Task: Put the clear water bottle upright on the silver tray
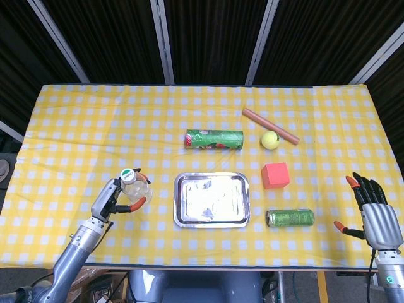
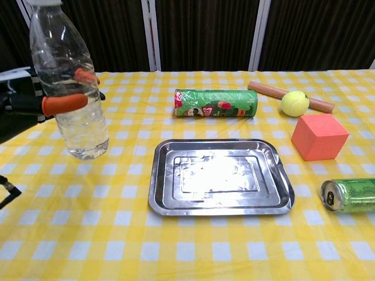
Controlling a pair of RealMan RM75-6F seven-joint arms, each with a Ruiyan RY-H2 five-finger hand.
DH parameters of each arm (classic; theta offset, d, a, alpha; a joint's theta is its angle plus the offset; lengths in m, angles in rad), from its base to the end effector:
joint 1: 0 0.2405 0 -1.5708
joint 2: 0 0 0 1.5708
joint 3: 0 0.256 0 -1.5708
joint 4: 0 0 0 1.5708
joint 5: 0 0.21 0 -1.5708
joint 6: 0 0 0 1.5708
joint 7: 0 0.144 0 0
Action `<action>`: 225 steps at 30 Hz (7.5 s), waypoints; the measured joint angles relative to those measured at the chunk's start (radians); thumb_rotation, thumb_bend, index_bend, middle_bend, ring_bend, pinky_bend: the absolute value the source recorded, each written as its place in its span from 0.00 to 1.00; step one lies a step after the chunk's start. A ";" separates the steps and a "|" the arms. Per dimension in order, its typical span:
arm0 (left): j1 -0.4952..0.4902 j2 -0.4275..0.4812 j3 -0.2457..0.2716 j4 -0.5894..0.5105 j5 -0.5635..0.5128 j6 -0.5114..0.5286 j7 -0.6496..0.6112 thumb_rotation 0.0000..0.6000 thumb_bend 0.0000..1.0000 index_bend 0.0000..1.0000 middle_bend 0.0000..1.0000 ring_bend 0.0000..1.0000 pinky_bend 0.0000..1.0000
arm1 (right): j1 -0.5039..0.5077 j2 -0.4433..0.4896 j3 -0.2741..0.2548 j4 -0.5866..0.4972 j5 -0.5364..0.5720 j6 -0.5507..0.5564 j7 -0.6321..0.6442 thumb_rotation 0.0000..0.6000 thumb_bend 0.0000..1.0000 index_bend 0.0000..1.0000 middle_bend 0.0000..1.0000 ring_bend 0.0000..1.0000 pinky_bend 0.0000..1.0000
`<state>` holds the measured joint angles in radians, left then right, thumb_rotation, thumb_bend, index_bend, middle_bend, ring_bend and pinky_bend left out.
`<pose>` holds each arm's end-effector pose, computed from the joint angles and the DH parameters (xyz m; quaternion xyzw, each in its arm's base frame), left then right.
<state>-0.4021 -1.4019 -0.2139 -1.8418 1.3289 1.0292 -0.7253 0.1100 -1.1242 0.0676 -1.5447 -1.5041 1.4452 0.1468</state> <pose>-0.1585 0.2596 0.0292 -0.3812 -0.7268 -0.5588 0.1186 -0.3195 -0.1938 0.1615 0.5840 -0.4115 0.4160 0.5626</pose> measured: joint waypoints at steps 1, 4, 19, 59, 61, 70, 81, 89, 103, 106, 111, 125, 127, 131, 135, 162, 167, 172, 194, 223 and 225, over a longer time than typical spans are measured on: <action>-0.009 0.011 -0.008 -0.006 -0.002 -0.018 -0.014 1.00 0.47 0.59 0.57 0.09 0.05 | 0.001 -0.001 0.000 0.002 0.002 -0.004 0.001 1.00 0.05 0.01 0.00 0.00 0.00; -0.034 0.016 -0.024 -0.010 -0.022 -0.046 -0.010 1.00 0.47 0.58 0.57 0.09 0.05 | 0.005 -0.003 0.000 0.007 0.009 -0.015 0.004 1.00 0.05 0.01 0.00 0.00 0.00; -0.184 -0.024 -0.162 -0.182 -0.220 -0.086 0.206 1.00 0.47 0.58 0.58 0.09 0.05 | 0.020 -0.013 0.006 0.028 0.030 -0.049 0.005 1.00 0.05 0.01 0.00 0.00 0.00; -0.130 0.066 -0.049 -0.149 -0.100 -0.151 0.019 1.00 0.47 0.59 0.59 0.09 0.05 | 0.020 -0.016 -0.001 0.019 0.012 -0.039 -0.001 1.00 0.05 0.01 0.00 0.00 0.00; -0.135 0.081 -0.061 -0.180 -0.106 -0.146 0.040 1.00 0.47 0.59 0.59 0.09 0.05 | 0.022 -0.018 -0.001 0.021 0.014 -0.042 -0.003 1.00 0.05 0.01 0.00 0.00 0.00; -0.172 0.161 -0.134 -0.384 -0.232 -0.085 0.224 1.00 0.47 0.59 0.59 0.09 0.05 | 0.023 -0.023 -0.003 0.019 0.012 -0.042 -0.017 1.00 0.05 0.01 0.00 0.00 0.00; -0.292 0.201 -0.276 -0.507 -0.467 -0.052 0.314 1.00 0.47 0.59 0.59 0.09 0.05 | 0.027 -0.032 -0.004 0.023 0.019 -0.052 -0.039 1.00 0.05 0.01 0.00 0.00 0.00; -0.295 0.236 -0.257 -0.514 -0.501 -0.073 0.311 1.00 0.47 0.59 0.59 0.09 0.05 | 0.024 -0.031 -0.003 0.019 0.018 -0.043 -0.041 1.00 0.05 0.01 0.00 0.00 0.00; -0.129 0.237 -0.100 -0.282 -0.308 -0.086 0.145 1.00 0.47 0.60 0.59 0.09 0.05 | 0.025 -0.027 -0.003 0.009 0.012 -0.040 -0.032 1.00 0.05 0.01 0.00 0.00 0.00; -0.107 0.223 -0.090 -0.243 -0.229 -0.093 0.081 1.00 0.47 0.60 0.59 0.09 0.05 | 0.027 -0.027 -0.001 0.009 0.012 -0.040 -0.028 1.00 0.05 0.01 0.00 0.00 0.00; -0.101 0.170 -0.079 -0.198 -0.132 -0.092 0.055 1.00 0.47 0.60 0.59 0.09 0.05 | 0.030 -0.028 -0.002 0.014 0.014 -0.048 -0.025 1.00 0.05 0.01 0.00 0.00 0.00; -0.277 -0.129 -0.108 -0.186 -0.389 -0.044 0.428 1.00 0.47 0.59 0.58 0.09 0.05 | 0.035 -0.029 -0.003 0.029 0.013 -0.057 -0.011 1.00 0.05 0.01 0.00 0.00 0.00; -0.315 -0.186 -0.125 -0.186 -0.443 -0.029 0.470 1.00 0.47 0.59 0.58 0.09 0.05 | 0.035 -0.029 -0.002 0.028 0.014 -0.057 -0.012 1.00 0.05 0.01 0.00 0.00 0.00; -0.361 -0.252 -0.143 -0.192 -0.501 -0.009 0.517 1.00 0.47 0.59 0.57 0.09 0.05 | 0.033 -0.029 -0.003 0.029 0.013 -0.052 -0.013 1.00 0.05 0.01 0.00 0.00 0.00; -0.337 -0.225 -0.135 -0.223 -0.489 -0.001 0.508 1.00 0.47 0.59 0.57 0.09 0.05 | 0.032 -0.028 -0.004 0.025 0.007 -0.048 -0.006 1.00 0.05 0.01 0.00 0.00 0.00; 0.057 0.351 0.004 -0.118 0.042 0.025 -0.075 1.00 0.47 0.59 0.57 0.09 0.05 | 0.045 -0.046 -0.007 0.015 0.013 -0.069 -0.050 1.00 0.05 0.01 0.00 0.00 0.00; 0.000 0.236 -0.003 -0.128 -0.007 -0.003 0.038 1.00 0.47 0.59 0.57 0.09 0.05 | 0.043 -0.041 -0.006 0.020 0.014 -0.066 -0.032 1.00 0.05 0.01 0.00 0.00 0.00; -0.082 0.087 -0.029 -0.134 -0.105 -0.020 0.197 1.00 0.47 0.59 0.57 0.09 0.05 | 0.043 -0.040 -0.006 0.027 0.015 -0.068 -0.021 1.00 0.05 0.01 0.00 0.00 0.00; -0.363 -0.506 -0.134 0.291 -0.432 -0.053 0.525 1.00 0.48 0.58 0.55 0.09 0.05 | 0.050 -0.044 -0.004 0.064 0.038 -0.098 0.022 1.00 0.05 0.01 0.00 0.00 0.00; -0.315 -0.460 -0.074 0.383 -0.214 -0.226 0.283 1.00 0.25 0.15 0.23 0.00 0.01 | 0.048 -0.041 -0.005 0.060 0.038 -0.096 0.027 1.00 0.05 0.01 0.00 0.00 0.00; -0.311 -0.449 -0.069 0.384 -0.193 -0.234 0.258 1.00 0.23 0.14 0.21 0.00 0.00 | 0.049 -0.040 -0.006 0.058 0.040 -0.100 0.026 1.00 0.05 0.01 0.00 0.00 0.00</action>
<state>-0.7129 -1.8514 -0.2829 -1.4579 1.1356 0.7955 -0.4669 0.1588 -1.1641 0.0618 -1.4871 -1.4638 1.3450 0.1728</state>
